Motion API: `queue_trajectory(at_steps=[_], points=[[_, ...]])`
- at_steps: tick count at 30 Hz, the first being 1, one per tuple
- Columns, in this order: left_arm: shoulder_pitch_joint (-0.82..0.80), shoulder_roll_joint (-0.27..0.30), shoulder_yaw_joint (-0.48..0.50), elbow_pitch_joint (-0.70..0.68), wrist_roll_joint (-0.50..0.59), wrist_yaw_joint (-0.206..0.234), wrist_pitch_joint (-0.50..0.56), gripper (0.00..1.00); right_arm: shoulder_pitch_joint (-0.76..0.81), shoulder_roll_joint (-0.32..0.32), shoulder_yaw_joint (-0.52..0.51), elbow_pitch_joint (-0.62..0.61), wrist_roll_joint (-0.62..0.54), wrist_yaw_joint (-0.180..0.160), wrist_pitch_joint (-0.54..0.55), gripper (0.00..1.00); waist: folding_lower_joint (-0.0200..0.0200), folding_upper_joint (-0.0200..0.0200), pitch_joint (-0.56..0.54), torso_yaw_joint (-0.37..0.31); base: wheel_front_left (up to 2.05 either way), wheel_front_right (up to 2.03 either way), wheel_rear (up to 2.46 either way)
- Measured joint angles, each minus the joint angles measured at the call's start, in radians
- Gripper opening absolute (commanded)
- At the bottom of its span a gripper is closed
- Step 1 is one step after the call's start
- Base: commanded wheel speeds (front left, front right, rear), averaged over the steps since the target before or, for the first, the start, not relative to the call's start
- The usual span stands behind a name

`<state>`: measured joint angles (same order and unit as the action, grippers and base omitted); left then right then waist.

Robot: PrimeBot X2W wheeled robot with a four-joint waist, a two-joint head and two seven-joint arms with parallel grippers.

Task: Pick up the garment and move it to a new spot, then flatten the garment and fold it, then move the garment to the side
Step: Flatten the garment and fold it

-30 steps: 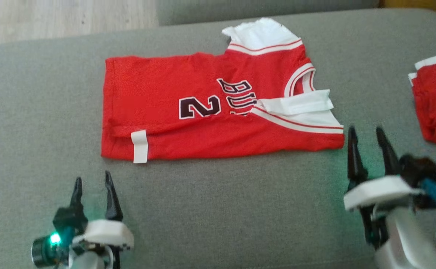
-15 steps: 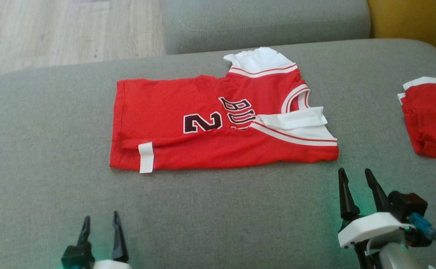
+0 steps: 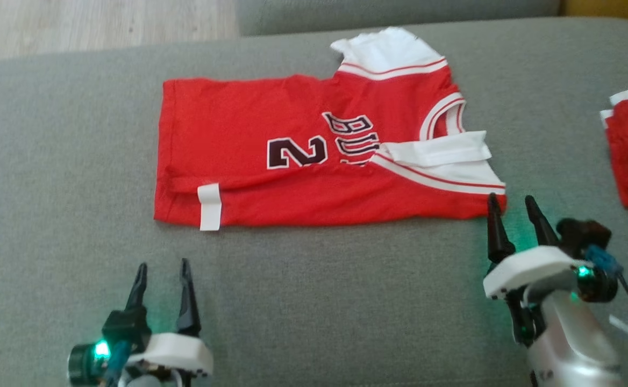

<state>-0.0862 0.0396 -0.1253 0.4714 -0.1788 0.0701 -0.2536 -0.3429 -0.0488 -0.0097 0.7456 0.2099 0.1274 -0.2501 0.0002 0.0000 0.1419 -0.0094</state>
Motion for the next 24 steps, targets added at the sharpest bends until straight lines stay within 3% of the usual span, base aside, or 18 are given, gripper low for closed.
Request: queue_trajectory(at_steps=[7, 8, 10, 18, 24], points=[[-0.035, 0.000, -0.027, 0.001, -0.042, -0.028, 0.000, 1.00, -0.097, 0.000, -0.022, 0.167, -0.048, 0.000, 0.005, 1.00, 0.0000, 0.0000, 0.054, 0.021, 0.00, 0.00, 0.00], [-0.038, -0.001, -0.028, 0.001, -0.050, -0.033, 0.000, 1.00, -0.106, 0.000, -0.023, 0.186, -0.048, 0.000, 0.005, 0.86, 0.0000, 0.0000, 0.062, 0.023, 0.00, 0.00, 0.00], [-0.043, -0.001, -0.028, 0.002, -0.055, -0.037, 0.000, 1.00, -0.126, -0.002, -0.022, 0.211, -0.041, 0.000, 0.000, 0.00, 0.0000, 0.0000, 0.076, 0.027, 0.00, 0.00, 0.00], [-0.140, -0.001, 0.017, 0.021, -0.103, -0.111, 0.000, 1.00, -0.163, -0.005, 0.050, 0.221, 0.048, 0.000, -0.011, 0.00, -0.0001, 0.0000, 0.103, 0.010, 0.00, 0.00, 0.00], [-0.238, -0.003, 0.070, 0.125, -0.129, -0.132, 0.000, 1.00, -0.162, -0.005, 0.091, 0.177, 0.070, 0.000, -0.011, 0.00, 0.0000, 0.0000, 0.122, -0.017, 0.00, 0.00, 0.00]])
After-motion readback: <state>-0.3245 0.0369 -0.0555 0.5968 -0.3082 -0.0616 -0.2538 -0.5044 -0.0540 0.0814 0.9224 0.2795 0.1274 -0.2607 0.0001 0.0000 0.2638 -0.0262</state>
